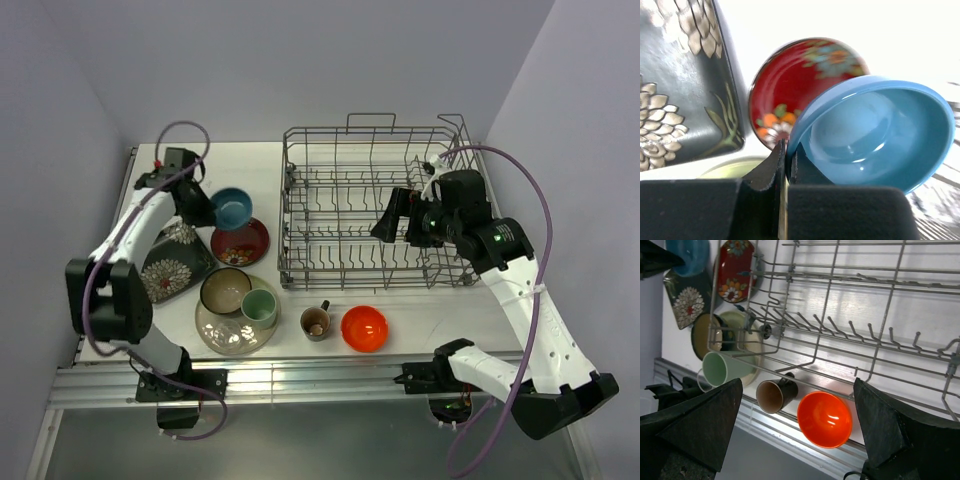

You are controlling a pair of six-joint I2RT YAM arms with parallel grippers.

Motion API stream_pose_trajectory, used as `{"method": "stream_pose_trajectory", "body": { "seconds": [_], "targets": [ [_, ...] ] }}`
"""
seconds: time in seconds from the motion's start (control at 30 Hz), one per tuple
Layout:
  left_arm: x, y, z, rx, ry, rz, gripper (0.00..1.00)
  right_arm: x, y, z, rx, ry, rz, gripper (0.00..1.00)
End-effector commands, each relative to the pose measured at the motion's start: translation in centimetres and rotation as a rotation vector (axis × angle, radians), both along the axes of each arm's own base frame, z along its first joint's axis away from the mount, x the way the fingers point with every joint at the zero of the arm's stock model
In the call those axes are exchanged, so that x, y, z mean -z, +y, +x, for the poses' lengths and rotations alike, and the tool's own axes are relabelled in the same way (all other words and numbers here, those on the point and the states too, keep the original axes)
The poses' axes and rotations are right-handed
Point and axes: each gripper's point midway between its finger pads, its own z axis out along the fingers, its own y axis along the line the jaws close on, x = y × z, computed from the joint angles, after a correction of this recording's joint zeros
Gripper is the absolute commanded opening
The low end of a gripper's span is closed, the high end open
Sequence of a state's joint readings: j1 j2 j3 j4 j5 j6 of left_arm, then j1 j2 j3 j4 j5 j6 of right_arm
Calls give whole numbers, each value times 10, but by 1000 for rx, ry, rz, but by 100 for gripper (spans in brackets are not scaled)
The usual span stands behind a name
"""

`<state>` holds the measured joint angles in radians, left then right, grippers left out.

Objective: Load the mixed dishes into the dish rack

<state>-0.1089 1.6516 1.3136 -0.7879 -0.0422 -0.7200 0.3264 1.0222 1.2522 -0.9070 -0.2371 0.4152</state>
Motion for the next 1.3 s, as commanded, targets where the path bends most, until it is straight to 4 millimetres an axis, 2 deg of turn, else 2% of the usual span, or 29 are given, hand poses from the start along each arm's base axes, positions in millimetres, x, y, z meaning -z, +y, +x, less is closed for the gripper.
{"method": "stream_pose_trajectory", "body": {
  "seconds": [0.0,0.07,0.1,0.13,0.17,0.2,0.27,0.33,0.37,0.4,0.5,0.53,0.67,0.8,0.87,0.93,1.03,1.07,1.17,1.2,1.27],
  "targets": [
    [-114,-4,5,-3,-273,-98,0,-30,12,2,-41,-58,70,99],
    [-143,-13,2,27,-344,-174,0,-37,20,2,-69,-65,107,99],
    [-165,-26,-8,64,-398,-266,0,-42,28,-2,-112,-61,143,98],
    [-176,-34,-13,87,-426,-321,0,-46,34,-4,-130,-54,173,98],
    [-202,-43,-18,125,-520,-380,0,-52,41,-3,-152,-62,205,97],
    [-200,-53,-25,126,-516,-455,0,-60,51,-9,-206,-56,252,97],
    [-214,-76,-43,198,-539,-615,0,-69,65,-8,-249,-43,316,95],
    [-222,-98,-59,230,-579,-766,0,-85,80,-15,-315,-36,372,94],
    [-216,-103,-69,213,-560,-811,0,-89,87,-13,-333,-40,385,94],
    [-222,-114,-74,252,-582,-837,0,-98,92,-14,-350,-53,397,94],
    [-220,-129,-89,268,-570,-857,0,-110,113,-20,-414,-43,453,94],
    [-221,-132,-92,271,-570,-863,0,-112,122,-27,-447,-20,481,94],
    [-227,-141,-104,275,-574,-888,0,-121,144,-34,-505,-35,500,94],
    [-223,-149,-111,270,-530,-908,0,-122,156,-41,-527,-50,462,94],
    [-220,-150,-112,259,-497,-904,0,-109,156,-42,-532,-34,393,94],
    [-217,-150,-113,257,-478,-889,0,-104,154,-40,-522,-83,295,94],
    [-207,-149,-114,261,-432,-822,0,-82,142,-39,-489,-111,135,94],
    [-198,-150,-118,277,-380,-773,0,-72,132,-36,-454,-138,47,94],
    [-181,-151,-126,308,-295,-670,0,-63,115,-38,-423,-176,-75,94],
    [-177,-151,-128,312,-278,-648,0,-61,107,-34,-397,-205,-132,94],
    [-169,-152,-132,329,-249,-600,0,-60,105,-41,-422,-233,-196,93]
  ]
}}
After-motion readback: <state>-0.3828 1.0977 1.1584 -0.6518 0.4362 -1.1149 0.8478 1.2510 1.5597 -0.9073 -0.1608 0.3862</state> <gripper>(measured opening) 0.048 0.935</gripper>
